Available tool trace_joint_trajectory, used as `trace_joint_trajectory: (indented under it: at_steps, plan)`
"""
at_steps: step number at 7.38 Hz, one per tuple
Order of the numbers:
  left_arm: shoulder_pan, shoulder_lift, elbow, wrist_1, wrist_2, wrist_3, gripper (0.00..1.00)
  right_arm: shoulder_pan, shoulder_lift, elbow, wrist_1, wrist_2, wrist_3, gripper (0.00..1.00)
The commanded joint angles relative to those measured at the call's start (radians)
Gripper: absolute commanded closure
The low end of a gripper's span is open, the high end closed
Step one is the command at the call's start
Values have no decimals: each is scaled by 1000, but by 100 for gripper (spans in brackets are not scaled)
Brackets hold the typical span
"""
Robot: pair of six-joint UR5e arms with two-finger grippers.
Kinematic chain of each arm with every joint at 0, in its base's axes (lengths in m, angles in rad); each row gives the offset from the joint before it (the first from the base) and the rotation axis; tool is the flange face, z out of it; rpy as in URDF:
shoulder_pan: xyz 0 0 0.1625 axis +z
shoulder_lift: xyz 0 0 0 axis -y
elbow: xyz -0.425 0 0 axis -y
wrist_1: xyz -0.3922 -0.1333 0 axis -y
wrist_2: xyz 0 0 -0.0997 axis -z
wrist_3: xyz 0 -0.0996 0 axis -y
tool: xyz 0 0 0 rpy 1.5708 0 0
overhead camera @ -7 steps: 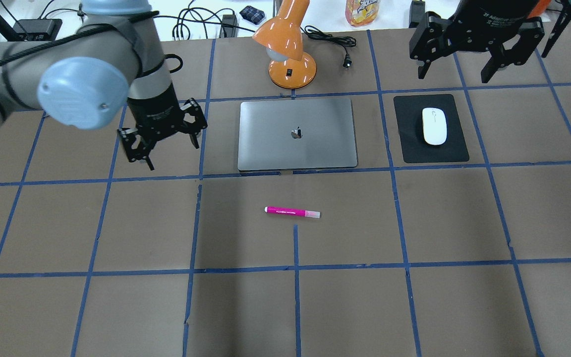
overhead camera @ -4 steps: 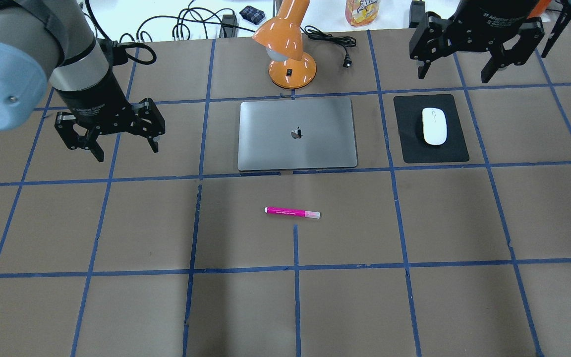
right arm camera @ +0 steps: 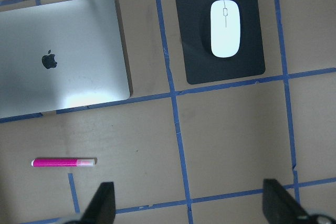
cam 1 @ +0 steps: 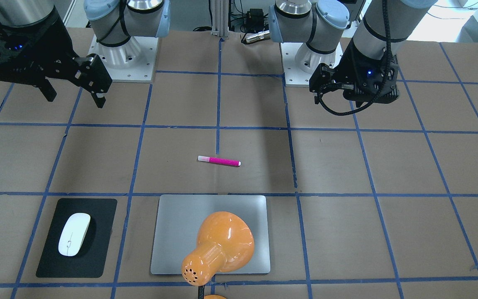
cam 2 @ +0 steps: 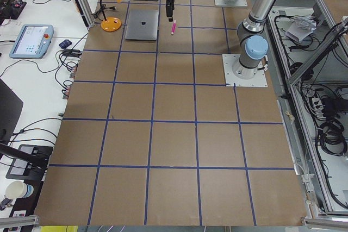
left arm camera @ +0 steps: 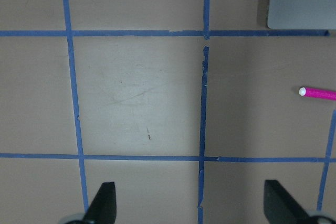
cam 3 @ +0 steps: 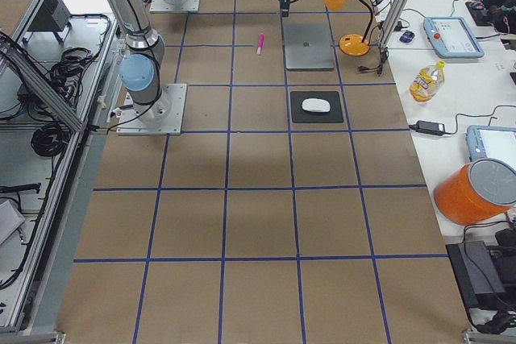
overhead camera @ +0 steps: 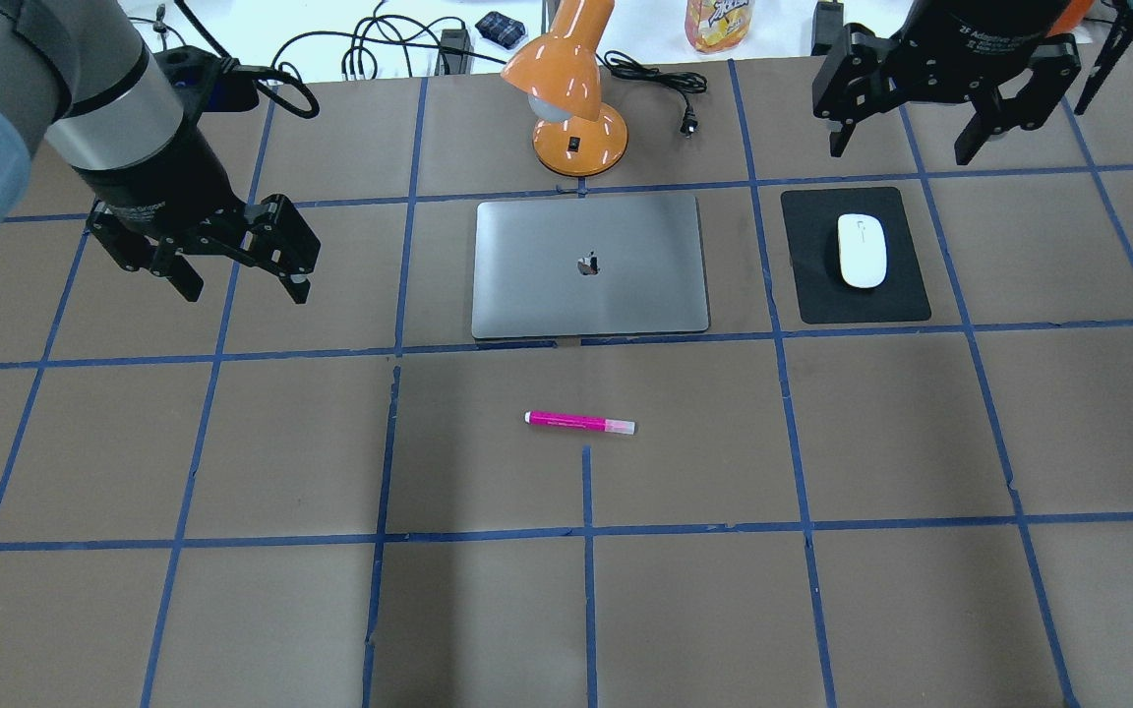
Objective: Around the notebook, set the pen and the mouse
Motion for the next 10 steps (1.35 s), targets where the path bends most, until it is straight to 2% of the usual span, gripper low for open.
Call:
trace_joint_trajectory:
  at_steps: [1, 2, 3, 5, 10]
  plan:
    - [5, -21, 34, 39, 18, -3, 0, 0, 0, 0, -2, 2, 0, 0]
    - [5, -29, 58, 39, 60, -4, 0, 0, 1, 0, -2, 2, 0, 0]
    - [5, -39, 78, 39, 60, -6, 0, 0, 0, 0, 0, 2, 0, 0]
    - [5, -73, 115, 32, 48, -36, 0, 0, 0, 0, 0, -1, 0, 0]
    - [2, -44, 129, -14, 15, -23, 0, 0, 0, 0, -2, 2, 0, 0]
